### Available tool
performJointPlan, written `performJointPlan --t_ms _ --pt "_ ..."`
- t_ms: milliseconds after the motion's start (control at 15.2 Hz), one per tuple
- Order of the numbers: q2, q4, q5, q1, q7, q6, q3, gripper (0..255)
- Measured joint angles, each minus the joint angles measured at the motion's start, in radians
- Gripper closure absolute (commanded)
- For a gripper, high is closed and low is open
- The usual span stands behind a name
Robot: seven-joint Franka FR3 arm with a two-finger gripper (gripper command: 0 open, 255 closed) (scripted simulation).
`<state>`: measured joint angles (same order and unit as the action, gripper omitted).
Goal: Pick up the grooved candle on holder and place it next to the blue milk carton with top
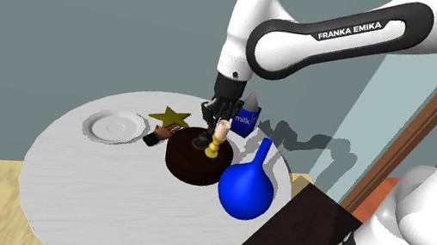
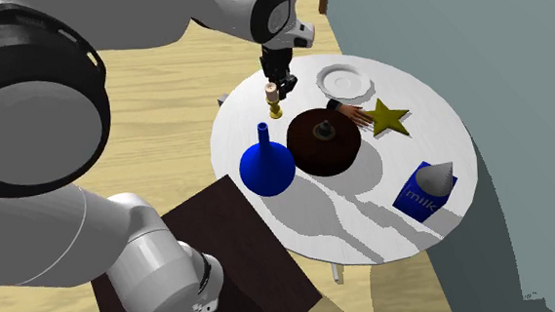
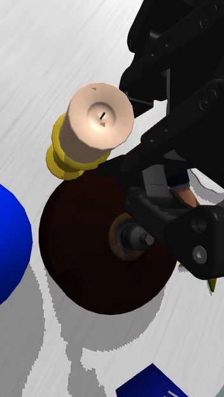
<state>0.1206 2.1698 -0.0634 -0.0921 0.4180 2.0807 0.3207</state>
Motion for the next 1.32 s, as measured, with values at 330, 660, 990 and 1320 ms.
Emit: performJointPlan --t_ms 330,660,990,1320 --pt "0.019 -0.050 -0.004 0.001 -0.002 -0.069 -0.003 255" --pt "0.036 -0.100 -0.007 0.002 -0.006 -0.135 -0.008 255" --pt "0.046 -0.157 -0.008 0.004 -0.007 -0.201 -0.011 255" --pt "0.049 -0.223 -0.007 0.005 -0.006 -0.270 -0.014 255"
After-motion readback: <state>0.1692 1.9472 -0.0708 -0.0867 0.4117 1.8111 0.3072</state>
